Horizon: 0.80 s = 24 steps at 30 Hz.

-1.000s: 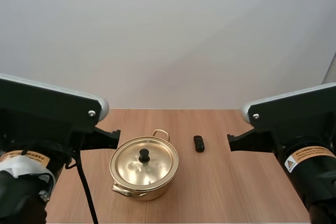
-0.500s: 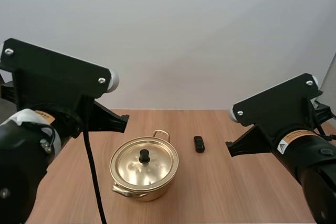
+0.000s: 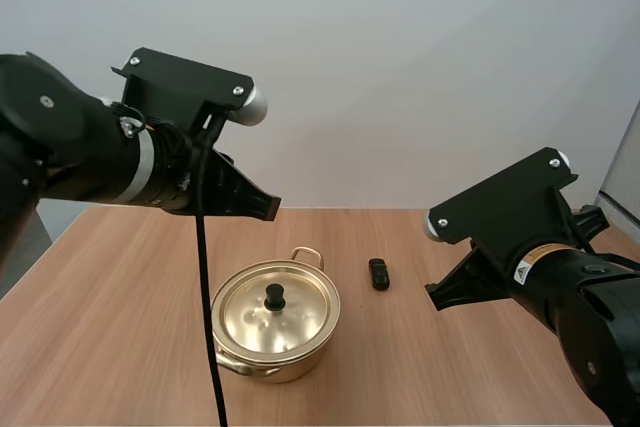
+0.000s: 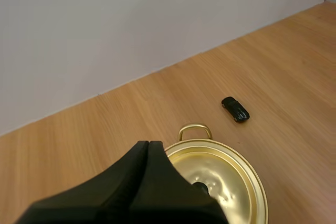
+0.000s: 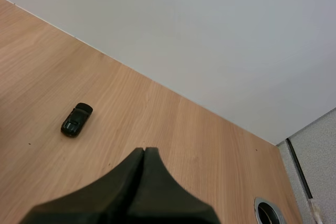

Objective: Open the pot, put the car inside, and close it

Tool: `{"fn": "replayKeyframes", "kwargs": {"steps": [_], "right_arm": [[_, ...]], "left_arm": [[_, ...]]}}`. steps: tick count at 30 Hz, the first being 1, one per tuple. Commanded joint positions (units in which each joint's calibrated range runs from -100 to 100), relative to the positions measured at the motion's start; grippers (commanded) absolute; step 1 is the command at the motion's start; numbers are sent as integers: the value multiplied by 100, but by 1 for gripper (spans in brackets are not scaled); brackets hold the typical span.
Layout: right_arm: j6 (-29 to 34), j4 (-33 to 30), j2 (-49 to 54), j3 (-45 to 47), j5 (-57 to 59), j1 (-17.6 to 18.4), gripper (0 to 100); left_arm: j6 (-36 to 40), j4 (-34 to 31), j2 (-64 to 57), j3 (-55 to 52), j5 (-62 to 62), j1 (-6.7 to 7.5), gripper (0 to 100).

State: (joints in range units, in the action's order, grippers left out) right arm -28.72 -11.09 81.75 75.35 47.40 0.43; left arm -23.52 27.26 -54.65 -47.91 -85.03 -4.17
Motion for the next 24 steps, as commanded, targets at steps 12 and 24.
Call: {"fn": "replayKeyframes", "kwargs": {"steps": [12, 24], "right_arm": [[-5, 25, -6, 0, 4, 3, 0], [-27, 47, -6, 13, 4, 3, 0]], "left_arm": [[237, 284, 1210, 6, -1227, 1, 70], [179, -68, 1957, -9, -1497, 1, 70]]}}
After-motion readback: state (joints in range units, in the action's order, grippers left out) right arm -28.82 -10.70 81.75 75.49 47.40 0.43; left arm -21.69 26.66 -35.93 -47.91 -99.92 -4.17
